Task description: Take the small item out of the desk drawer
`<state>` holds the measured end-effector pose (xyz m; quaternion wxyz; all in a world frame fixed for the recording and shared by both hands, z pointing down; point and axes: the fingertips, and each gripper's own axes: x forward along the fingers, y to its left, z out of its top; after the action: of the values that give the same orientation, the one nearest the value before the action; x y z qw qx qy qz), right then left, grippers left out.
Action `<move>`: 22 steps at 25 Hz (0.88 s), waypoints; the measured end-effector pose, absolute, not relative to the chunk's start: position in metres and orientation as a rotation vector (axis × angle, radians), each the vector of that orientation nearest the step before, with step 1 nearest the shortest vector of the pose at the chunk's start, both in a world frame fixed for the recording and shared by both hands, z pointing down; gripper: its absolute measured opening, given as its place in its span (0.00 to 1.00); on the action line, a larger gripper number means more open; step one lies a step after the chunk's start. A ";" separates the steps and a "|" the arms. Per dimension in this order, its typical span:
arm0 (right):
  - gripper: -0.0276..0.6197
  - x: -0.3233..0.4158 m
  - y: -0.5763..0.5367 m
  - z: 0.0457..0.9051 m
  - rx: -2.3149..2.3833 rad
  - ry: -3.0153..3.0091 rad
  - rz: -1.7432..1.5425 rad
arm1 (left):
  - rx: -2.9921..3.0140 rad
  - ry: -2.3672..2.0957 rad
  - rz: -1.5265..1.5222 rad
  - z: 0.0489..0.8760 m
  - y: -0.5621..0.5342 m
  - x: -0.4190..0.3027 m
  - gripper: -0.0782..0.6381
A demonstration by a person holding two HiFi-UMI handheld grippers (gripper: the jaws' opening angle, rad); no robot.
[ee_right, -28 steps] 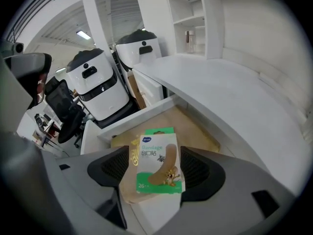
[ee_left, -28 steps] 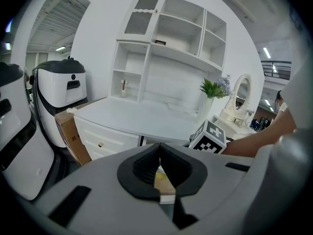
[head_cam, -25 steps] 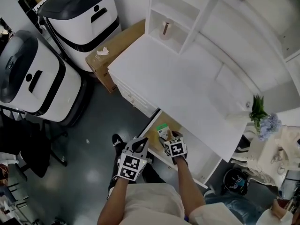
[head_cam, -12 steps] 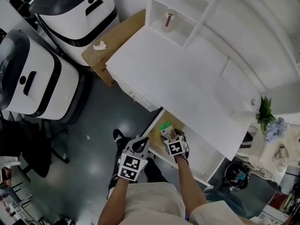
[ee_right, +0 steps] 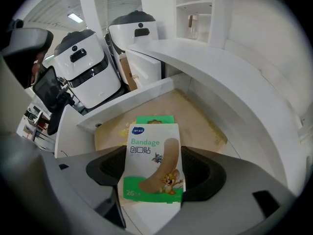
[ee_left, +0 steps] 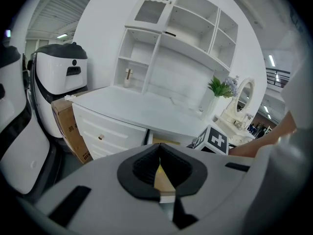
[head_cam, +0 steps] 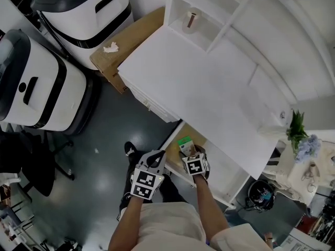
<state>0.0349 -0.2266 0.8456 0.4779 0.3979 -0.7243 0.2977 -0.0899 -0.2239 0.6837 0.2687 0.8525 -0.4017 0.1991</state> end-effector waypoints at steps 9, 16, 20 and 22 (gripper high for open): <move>0.60 0.029 -0.219 0.836 0.965 -1.775 0.721 | 2.277 -1.108 0.524 0.682 -0.217 -0.094 0.13; 0.60 0.021 -0.219 0.816 1.014 -1.836 0.717 | 2.282 -1.122 0.516 0.679 -0.211 -0.089 0.13; 0.60 0.019 -0.219 0.800 1.051 -1.871 0.715 | 2.281 -1.137 0.510 0.677 -0.207 -0.087 0.13; 0.60 0.018 -0.218 0.791 1.064 -1.890 0.709 | 2.276 -1.147 0.510 0.678 -0.205 -0.086 0.13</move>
<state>0.0180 -0.2178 0.7906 0.4166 0.4238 -0.7530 0.2826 -0.0855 -0.2048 0.6775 0.2681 0.8436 -0.4253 0.1889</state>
